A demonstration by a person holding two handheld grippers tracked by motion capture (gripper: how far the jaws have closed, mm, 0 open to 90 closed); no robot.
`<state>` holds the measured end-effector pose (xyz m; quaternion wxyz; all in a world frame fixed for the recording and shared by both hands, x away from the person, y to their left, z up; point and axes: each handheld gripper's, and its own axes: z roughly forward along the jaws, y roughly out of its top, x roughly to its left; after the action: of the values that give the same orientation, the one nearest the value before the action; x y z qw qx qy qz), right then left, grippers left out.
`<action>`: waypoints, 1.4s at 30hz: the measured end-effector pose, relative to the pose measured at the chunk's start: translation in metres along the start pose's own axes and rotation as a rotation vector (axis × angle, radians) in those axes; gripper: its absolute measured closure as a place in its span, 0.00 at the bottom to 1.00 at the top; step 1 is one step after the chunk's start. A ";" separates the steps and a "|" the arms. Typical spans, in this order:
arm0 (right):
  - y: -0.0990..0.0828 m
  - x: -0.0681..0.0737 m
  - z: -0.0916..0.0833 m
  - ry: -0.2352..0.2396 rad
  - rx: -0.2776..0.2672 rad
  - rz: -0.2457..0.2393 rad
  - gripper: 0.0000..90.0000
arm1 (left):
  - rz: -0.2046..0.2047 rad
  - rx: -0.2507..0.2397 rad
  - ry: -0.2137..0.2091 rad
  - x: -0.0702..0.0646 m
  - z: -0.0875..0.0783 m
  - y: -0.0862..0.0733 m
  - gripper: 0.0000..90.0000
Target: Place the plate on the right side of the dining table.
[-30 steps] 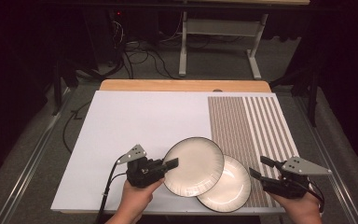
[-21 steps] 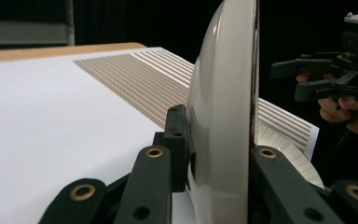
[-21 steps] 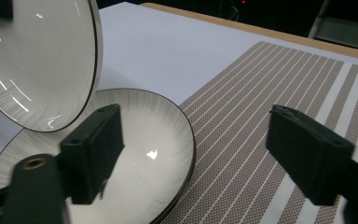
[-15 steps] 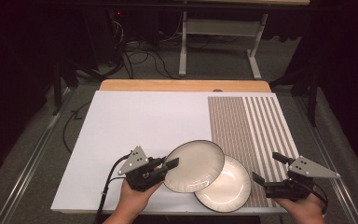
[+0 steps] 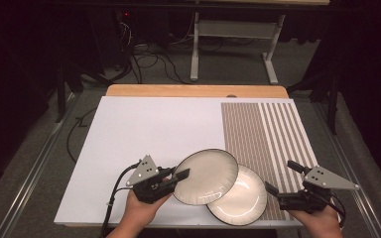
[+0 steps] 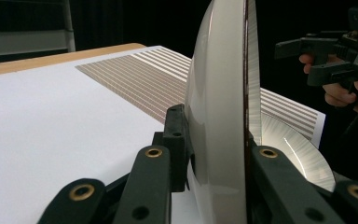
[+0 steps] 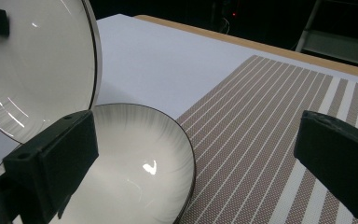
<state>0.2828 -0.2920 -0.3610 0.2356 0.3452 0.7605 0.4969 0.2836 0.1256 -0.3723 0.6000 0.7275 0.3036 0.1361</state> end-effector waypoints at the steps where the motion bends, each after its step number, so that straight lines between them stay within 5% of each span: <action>1: 0.001 0.001 0.001 0.003 -0.004 -0.005 0.01 | 0.007 0.003 0.000 0.000 -0.001 0.000 0.85; 8: 0.011 0.010 0.011 0.022 0.005 -0.020 0.01 | 0.015 0.017 -0.003 0.001 -0.002 0.001 0.85; 31: 0.033 0.058 0.069 0.190 0.043 -0.061 0.08 | 0.019 0.044 -0.023 0.005 -0.005 0.002 0.85; 42: 0.020 0.065 0.081 0.218 0.113 -0.003 0.28 | 0.029 0.042 -0.021 0.004 -0.004 0.002 0.85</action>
<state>0.3028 -0.1894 -0.3753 0.1325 0.3009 0.8089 0.4875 0.2846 0.1308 -0.3697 0.5856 0.7457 0.2895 0.1309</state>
